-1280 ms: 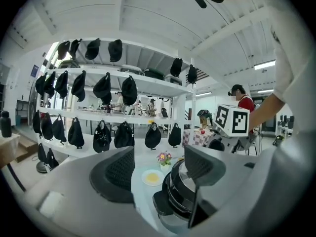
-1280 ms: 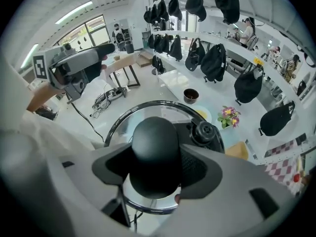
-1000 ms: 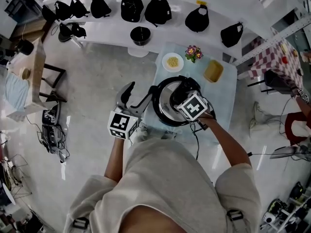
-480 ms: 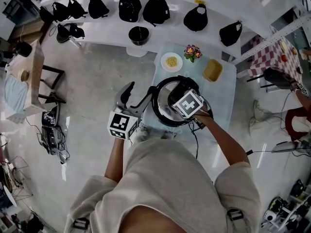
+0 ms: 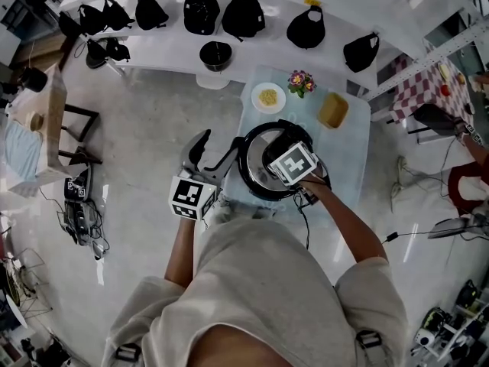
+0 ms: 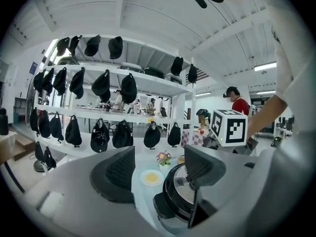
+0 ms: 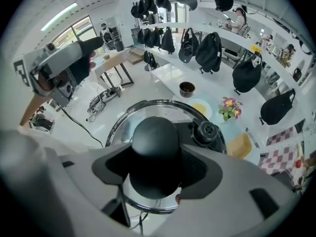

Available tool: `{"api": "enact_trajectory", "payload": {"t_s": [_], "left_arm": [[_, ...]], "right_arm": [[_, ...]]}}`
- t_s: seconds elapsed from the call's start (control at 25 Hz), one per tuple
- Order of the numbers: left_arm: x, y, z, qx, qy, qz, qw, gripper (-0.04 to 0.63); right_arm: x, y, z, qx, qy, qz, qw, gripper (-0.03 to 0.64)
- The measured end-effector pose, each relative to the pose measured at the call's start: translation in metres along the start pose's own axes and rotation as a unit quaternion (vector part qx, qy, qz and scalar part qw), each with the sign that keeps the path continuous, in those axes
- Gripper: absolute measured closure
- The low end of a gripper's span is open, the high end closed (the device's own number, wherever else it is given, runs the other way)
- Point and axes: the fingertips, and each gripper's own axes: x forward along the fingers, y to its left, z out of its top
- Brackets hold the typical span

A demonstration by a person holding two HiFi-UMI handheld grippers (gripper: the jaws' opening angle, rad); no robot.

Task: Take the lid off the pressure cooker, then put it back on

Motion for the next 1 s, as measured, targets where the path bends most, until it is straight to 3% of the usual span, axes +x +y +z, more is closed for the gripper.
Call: {"api": "enact_trajectory", "payload": {"t_s": [0.24, 0.64, 1.0], "left_arm": [[0.000, -0.001, 0.001, 0.004, -0.003, -0.003, 1.0000, 0.287], [-0.002, -0.002, -0.001, 0.003, 0.000, 0.002, 1.0000, 0.287], [-0.004, -0.003, 0.003, 0.006, -0.005, 0.008, 0.9999, 0.287]], "right_arm": [[-0.004, -0.012, -0.002, -0.059, 0.018, -0.029, 0.998, 0.341], [-0.004, -0.008, -0.003, -0.155, 0.047, 0.002, 0.987, 0.325], [-0.002, 0.003, -0.004, -0.327, 0.085, 0.041, 0.940, 0.327]]}}
